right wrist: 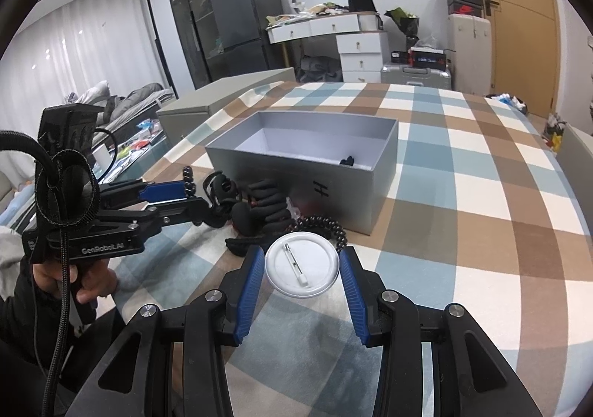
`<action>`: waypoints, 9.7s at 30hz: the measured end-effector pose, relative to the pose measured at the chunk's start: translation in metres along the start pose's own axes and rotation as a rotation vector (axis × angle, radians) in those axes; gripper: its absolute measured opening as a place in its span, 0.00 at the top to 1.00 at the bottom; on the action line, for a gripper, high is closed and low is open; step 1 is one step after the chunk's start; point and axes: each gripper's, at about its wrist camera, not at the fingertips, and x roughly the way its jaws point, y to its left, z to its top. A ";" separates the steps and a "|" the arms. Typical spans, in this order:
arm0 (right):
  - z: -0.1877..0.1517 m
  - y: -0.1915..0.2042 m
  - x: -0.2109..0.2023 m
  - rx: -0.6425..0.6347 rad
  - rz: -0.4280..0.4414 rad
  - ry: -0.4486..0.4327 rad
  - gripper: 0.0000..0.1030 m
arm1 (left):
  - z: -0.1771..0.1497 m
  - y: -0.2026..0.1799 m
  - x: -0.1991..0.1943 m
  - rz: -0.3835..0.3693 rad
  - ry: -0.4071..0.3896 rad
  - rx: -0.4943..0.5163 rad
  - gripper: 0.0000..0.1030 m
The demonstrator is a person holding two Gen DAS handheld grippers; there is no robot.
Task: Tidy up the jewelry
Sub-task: 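Grasp the black coiled hair tie with left gripper while right lifts white case, then lower the hair tie and white case into the grey box and release, then move the right gripper back to the black beaded bracelet, then grasp the black beaded bracelet with the right gripper and lift, then grasp the black scrunchie with the left gripper while right holds the bracelet, then carry the scrunchie and bracelet over the grey box with both grippers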
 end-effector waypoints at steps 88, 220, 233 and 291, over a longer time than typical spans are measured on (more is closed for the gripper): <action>0.078 -0.034 0.048 0.201 0.038 -0.082 0.38 | 0.055 0.002 0.032 0.058 -0.073 -0.019 0.35; 0.014 -0.008 0.014 0.031 0.018 0.001 0.70 | 0.008 0.009 0.002 -0.046 -0.018 -0.060 0.57; 0.026 -0.014 0.003 0.053 0.024 -0.058 0.70 | 0.016 0.013 0.005 -0.021 -0.015 -0.049 0.93; 0.094 -0.017 -0.002 0.109 0.074 -0.172 0.70 | 0.075 0.016 0.001 0.044 -0.188 -0.022 0.78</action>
